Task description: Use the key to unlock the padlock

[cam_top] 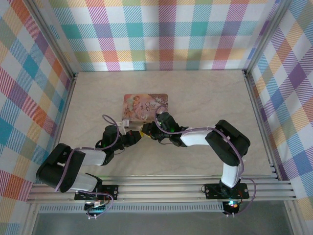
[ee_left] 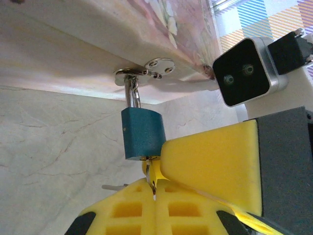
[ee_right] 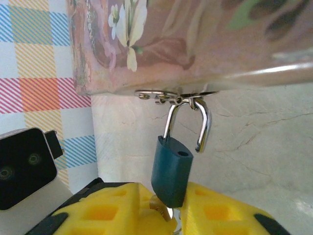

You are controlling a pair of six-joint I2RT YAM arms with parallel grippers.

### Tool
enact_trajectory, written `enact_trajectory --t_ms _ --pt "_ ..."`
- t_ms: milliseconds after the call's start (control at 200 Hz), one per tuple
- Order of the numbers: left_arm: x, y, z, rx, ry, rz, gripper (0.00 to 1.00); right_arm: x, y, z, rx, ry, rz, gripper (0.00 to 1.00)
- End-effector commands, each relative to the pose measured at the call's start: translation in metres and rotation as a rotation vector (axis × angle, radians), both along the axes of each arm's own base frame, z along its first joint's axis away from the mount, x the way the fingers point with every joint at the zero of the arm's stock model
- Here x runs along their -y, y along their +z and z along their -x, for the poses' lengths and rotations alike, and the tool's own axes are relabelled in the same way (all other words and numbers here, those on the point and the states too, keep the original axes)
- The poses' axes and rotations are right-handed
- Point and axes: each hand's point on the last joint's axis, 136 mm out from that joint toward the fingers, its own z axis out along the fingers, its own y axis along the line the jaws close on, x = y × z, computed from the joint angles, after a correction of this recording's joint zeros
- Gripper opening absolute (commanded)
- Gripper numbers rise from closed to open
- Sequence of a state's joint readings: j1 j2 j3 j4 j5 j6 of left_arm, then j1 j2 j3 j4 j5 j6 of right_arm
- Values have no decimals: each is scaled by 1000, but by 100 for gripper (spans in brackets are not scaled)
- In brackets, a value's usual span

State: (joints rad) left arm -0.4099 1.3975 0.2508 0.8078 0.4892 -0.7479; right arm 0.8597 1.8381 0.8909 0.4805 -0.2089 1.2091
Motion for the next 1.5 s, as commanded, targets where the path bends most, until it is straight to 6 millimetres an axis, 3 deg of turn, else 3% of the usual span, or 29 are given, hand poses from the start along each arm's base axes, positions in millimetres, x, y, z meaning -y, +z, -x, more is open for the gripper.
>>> enact_trajectory --t_ms 0,310,450,560,695,880,1110,1495 --pt "14 13 6 46 -82 42 0 35 -93 70 -402 37 234 22" --pt "18 8 8 38 -117 30 0 41 -87 61 -277 66 289 1" --pt "18 6 9 38 -129 11 0 43 -83 57 -216 92 324 0" --pt "17 5 10 40 -136 -7 12 47 -81 54 -177 97 351 0" --pt "12 4 12 40 -130 -42 37 55 -80 53 -135 115 409 0" --pt "-7 2 18 29 -77 -125 52 69 -77 51 -63 185 532 0" --pt "-34 -1 23 16 1 -182 54 82 -72 51 -2 246 651 0" --pt "-44 -7 28 16 31 -197 55 89 -47 51 155 337 773 0"
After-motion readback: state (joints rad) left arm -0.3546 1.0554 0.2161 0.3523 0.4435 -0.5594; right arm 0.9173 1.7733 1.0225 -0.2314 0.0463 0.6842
